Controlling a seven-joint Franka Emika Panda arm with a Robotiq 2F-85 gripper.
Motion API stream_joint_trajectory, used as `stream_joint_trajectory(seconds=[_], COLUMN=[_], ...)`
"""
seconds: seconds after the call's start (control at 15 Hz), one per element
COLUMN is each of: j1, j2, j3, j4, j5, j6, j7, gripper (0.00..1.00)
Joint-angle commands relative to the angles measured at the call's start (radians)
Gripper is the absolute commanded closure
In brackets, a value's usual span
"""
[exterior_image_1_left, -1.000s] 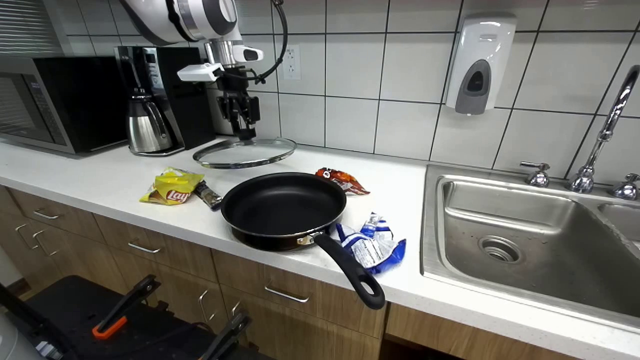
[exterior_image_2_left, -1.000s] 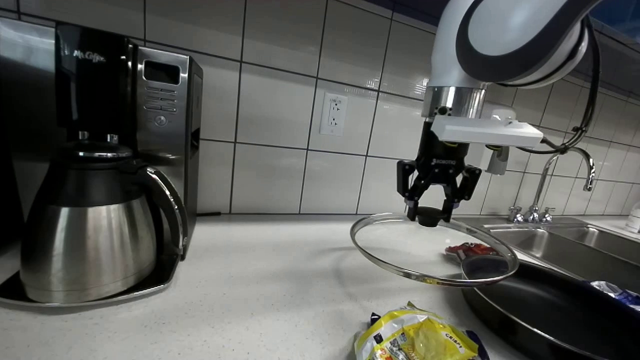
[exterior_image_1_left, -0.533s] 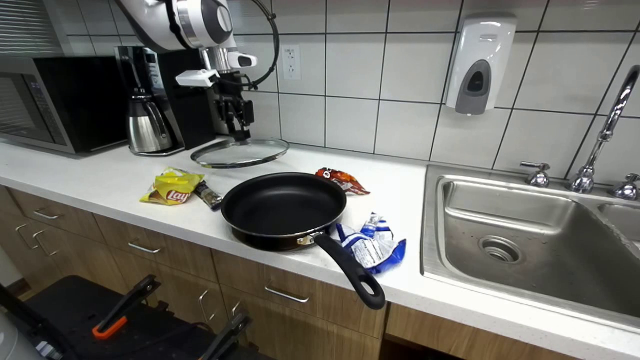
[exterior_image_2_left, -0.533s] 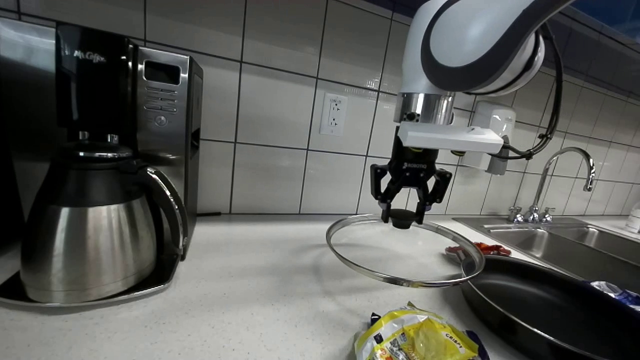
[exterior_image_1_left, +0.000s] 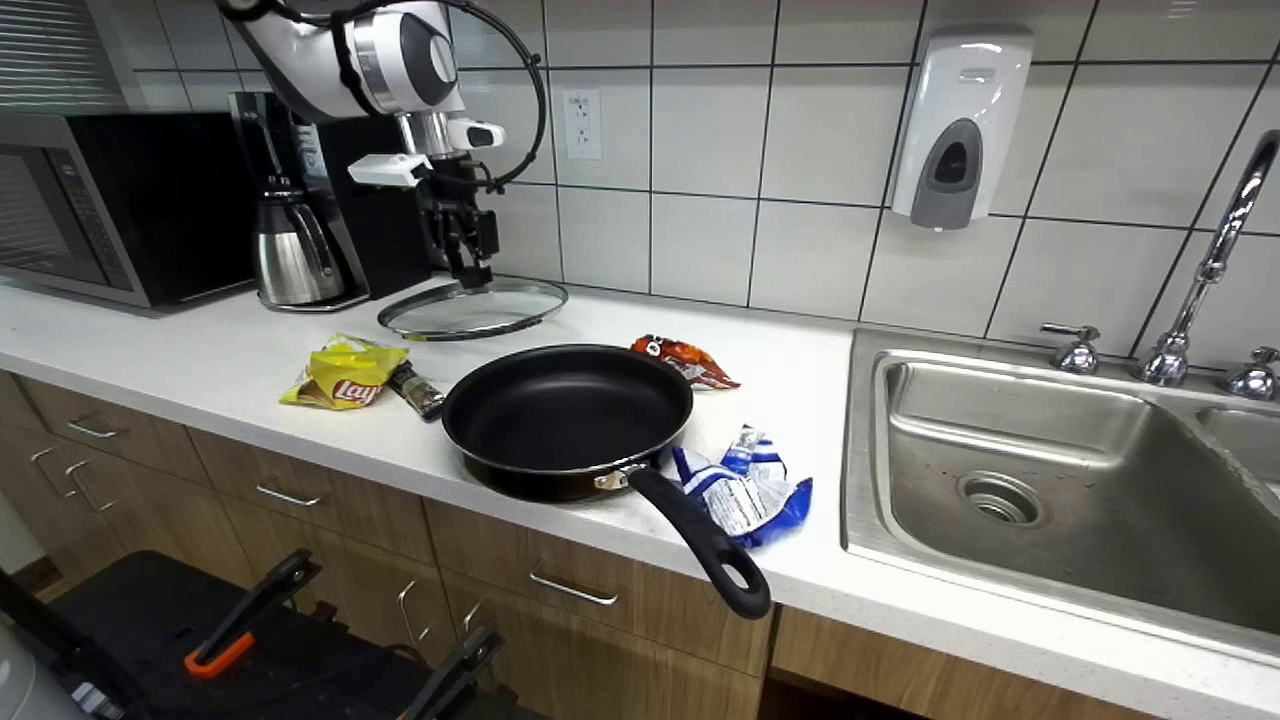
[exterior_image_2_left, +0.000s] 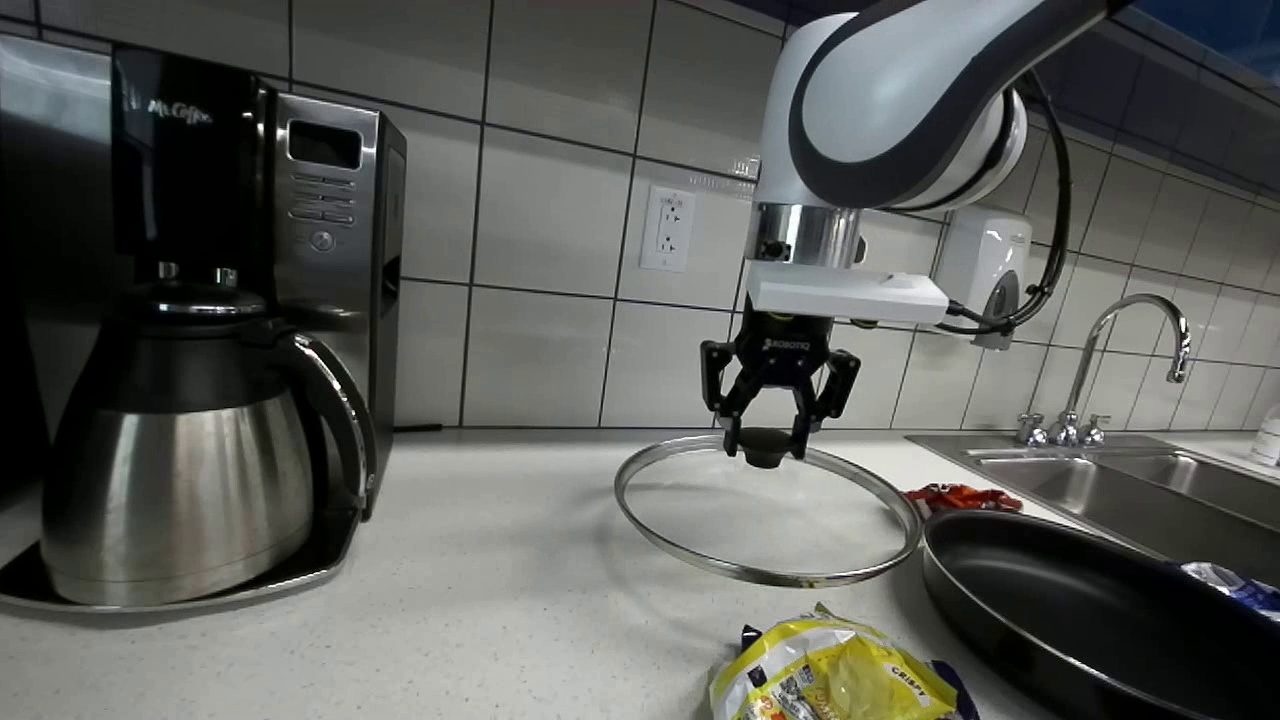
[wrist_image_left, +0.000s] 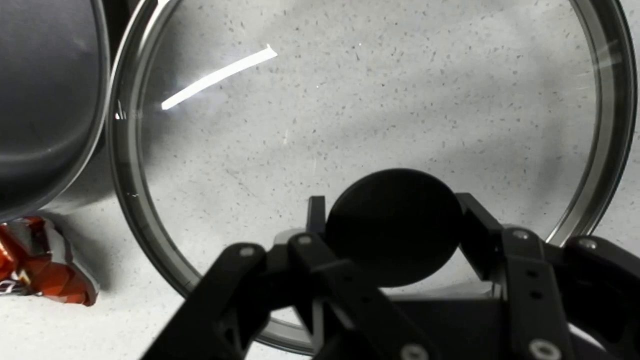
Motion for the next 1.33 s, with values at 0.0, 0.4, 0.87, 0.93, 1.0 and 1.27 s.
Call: stream_joint_trajectory(seconds=[0.0, 0.4, 0.87, 0.93, 1.0, 1.27], j1=[0.023, 0.031, 0.014, 0.012, 0.011, 0.006], j2=[0.031, 0.074, 0.117, 0.123, 0.130, 0.150], j3=[-0.018, -0.039, -0.043, -0.044, -0.046, -0.056], j4=[0.074, 0.103, 0.140, 0.144, 0.150, 0.158], j5=[-0.003, 0.008, 0.066, 0.073, 0.078, 0.104], j6=[-0.026, -0.004, 0.018, 0.020, 0.021, 0.030], j7=[0.028, 0.075, 0.067, 0.067, 0.066, 0.071], gripper=[0.61, 0.61, 0.61, 0.61, 0.61, 0.61])
